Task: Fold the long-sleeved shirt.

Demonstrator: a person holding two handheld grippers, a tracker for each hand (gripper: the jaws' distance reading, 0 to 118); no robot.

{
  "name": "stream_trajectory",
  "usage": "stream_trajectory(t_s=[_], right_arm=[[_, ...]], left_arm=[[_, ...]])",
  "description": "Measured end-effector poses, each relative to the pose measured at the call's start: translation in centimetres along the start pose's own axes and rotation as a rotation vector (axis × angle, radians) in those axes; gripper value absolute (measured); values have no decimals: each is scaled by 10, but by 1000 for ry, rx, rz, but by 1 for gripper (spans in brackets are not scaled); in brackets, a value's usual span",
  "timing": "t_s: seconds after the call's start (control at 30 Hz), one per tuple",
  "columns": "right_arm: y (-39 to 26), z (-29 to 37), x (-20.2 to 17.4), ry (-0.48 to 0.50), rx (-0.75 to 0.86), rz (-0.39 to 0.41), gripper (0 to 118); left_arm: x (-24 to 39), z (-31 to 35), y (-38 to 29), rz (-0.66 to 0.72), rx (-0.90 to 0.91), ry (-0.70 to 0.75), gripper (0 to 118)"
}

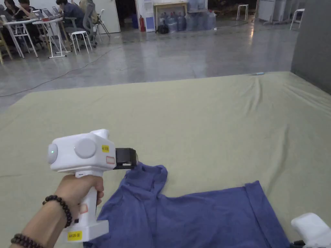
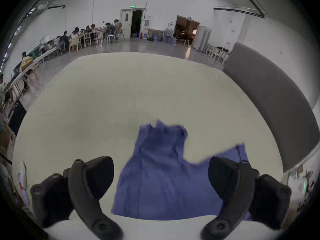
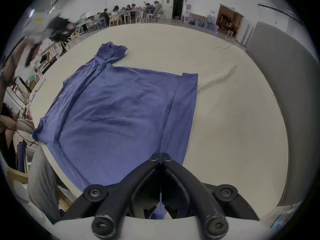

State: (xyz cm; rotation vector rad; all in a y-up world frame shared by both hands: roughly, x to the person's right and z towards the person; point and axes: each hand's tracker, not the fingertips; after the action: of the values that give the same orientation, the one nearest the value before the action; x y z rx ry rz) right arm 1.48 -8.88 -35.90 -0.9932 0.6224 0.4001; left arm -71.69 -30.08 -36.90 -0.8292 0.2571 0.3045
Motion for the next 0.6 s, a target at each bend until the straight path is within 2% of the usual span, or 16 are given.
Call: stream_trajectory(t_s=[0.1, 0.33, 0.4, 0.47, 0.53, 0.57, 0.6], right_arm=[[4, -7, 1, -1, -7, -4, 0], [4, -27, 5, 23, -41, -16, 0], [4, -33, 6, 22, -54, -15, 0], [3, -36, 7, 24, -66, -15, 0], [4, -40, 7, 23, -72, -16, 0], [5, -42, 7, 22, -76, -16, 0], [5, -42, 8, 25, -78, -15, 0]], left_arm=[[1, -40, 2, 71, -59, 54, 109], [-9, -97, -32, 73, -232, 128, 107], [-12, -107, -54, 88, -316, 131, 98], [-1, -102, -82, 110, -393, 119, 94], [-15, -107, -54, 60, -301, 148, 70], [-12, -102, -56, 57, -318, 150, 49], [-13, -97, -50, 39, -320, 153, 8]])
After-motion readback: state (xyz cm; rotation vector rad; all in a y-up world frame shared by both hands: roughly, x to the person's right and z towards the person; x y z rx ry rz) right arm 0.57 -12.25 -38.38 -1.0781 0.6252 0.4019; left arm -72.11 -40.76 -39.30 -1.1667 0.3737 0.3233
